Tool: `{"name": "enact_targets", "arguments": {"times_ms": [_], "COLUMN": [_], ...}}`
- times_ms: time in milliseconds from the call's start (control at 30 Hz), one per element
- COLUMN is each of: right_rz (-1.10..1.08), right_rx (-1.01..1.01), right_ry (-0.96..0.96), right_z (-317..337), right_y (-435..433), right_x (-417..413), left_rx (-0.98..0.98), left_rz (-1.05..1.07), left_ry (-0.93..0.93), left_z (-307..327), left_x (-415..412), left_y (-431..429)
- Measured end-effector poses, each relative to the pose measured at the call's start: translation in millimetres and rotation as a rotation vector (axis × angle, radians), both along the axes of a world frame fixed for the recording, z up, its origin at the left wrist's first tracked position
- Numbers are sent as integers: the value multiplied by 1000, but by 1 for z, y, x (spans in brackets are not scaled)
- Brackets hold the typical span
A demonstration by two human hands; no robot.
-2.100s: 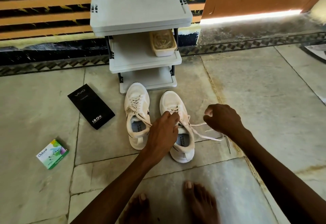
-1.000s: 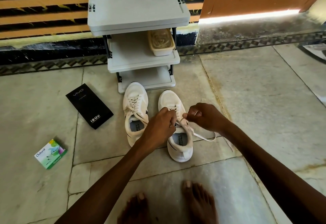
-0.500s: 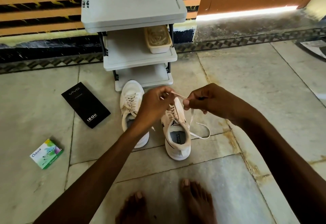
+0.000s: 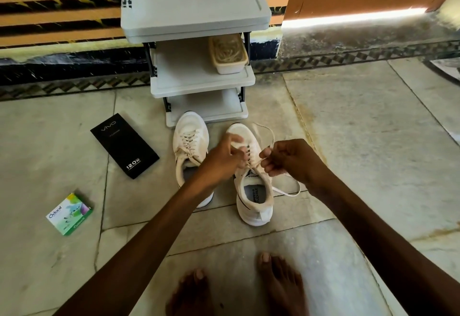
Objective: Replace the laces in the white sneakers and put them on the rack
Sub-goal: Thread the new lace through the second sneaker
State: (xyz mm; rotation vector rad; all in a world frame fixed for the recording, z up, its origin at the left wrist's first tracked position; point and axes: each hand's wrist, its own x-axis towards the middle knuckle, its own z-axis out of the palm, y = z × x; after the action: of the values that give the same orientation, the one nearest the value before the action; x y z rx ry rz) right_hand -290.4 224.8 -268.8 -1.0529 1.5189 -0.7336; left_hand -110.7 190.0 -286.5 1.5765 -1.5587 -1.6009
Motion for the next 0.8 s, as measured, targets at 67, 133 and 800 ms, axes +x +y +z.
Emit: {"name": "enact_targets", "arguments": {"times_ms": [67,133,800], "right_rz": [-61,-100,219], "right_rx": [-4,-12,-420], "right_ry": [-53,-71,639], "right_z": [-1,-3,-24], "right_y": [0,-2,10], "right_x": [0,-1,20], "left_rx": [109,142,-349], "left_rz": [-68,-11,-148], "left_ry": [51,153,-161], "left_z": [-7,-10,-11], "left_x": [0,-2,3], "left_y": [9,14,9]}}
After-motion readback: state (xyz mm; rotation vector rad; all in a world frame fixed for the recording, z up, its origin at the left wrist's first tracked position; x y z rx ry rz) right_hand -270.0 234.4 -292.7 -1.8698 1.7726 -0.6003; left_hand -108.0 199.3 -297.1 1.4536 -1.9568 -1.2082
